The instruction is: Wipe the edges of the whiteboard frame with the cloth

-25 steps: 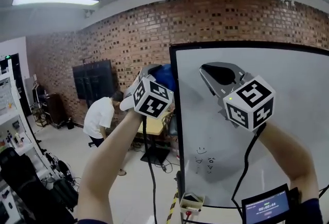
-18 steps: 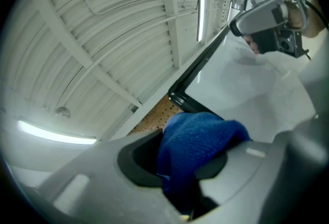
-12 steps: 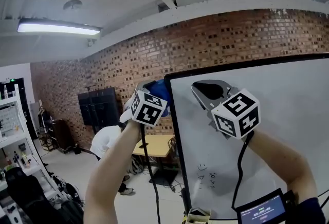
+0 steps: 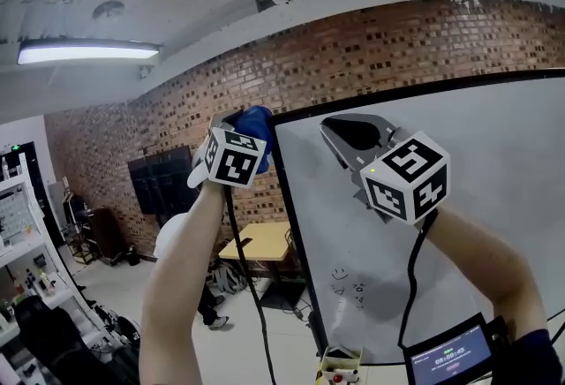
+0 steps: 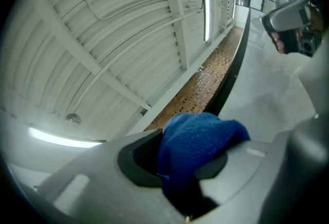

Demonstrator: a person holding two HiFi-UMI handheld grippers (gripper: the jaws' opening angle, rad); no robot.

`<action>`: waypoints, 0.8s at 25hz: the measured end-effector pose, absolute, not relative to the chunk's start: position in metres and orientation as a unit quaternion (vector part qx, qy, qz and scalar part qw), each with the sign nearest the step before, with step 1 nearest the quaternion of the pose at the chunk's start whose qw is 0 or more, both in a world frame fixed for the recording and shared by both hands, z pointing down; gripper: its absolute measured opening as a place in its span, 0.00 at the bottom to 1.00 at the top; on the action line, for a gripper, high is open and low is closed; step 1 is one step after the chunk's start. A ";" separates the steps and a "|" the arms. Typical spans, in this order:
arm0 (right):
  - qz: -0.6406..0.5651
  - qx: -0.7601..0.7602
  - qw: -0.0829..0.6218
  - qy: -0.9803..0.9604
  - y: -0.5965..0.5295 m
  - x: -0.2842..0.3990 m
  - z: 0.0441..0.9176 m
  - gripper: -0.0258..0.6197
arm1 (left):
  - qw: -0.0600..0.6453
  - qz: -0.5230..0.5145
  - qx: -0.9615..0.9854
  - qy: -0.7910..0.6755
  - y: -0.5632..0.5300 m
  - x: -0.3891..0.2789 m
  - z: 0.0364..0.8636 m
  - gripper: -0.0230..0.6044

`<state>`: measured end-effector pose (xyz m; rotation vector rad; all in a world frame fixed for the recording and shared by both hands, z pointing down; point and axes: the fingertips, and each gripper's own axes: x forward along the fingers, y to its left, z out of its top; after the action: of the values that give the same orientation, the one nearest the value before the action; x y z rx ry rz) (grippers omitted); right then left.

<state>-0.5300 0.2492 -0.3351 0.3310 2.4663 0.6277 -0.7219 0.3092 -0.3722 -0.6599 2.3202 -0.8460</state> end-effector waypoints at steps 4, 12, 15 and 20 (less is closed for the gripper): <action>0.237 0.116 0.286 0.921 0.238 -0.515 -0.331 0.07 | 0.293 -0.369 -0.204 0.858 0.305 -0.715 -0.386 0.20; 0.215 0.098 0.276 0.932 0.197 -0.495 -0.313 0.07 | 0.356 -0.471 -0.167 0.790 0.255 -0.652 -0.405 0.20; 0.207 0.098 0.270 0.935 0.190 -0.492 -0.303 0.07 | 0.365 -0.472 -0.190 0.780 0.233 -0.631 -0.403 0.19; 0.196 0.096 0.284 0.934 0.172 -0.462 -0.275 0.07 | 0.376 -0.399 -0.220 0.807 0.228 -0.603 -0.396 0.19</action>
<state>-0.4619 0.1720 -0.2745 0.2580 2.4990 0.5238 -0.6034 0.2282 -0.3955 -0.5626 2.0651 -1.0211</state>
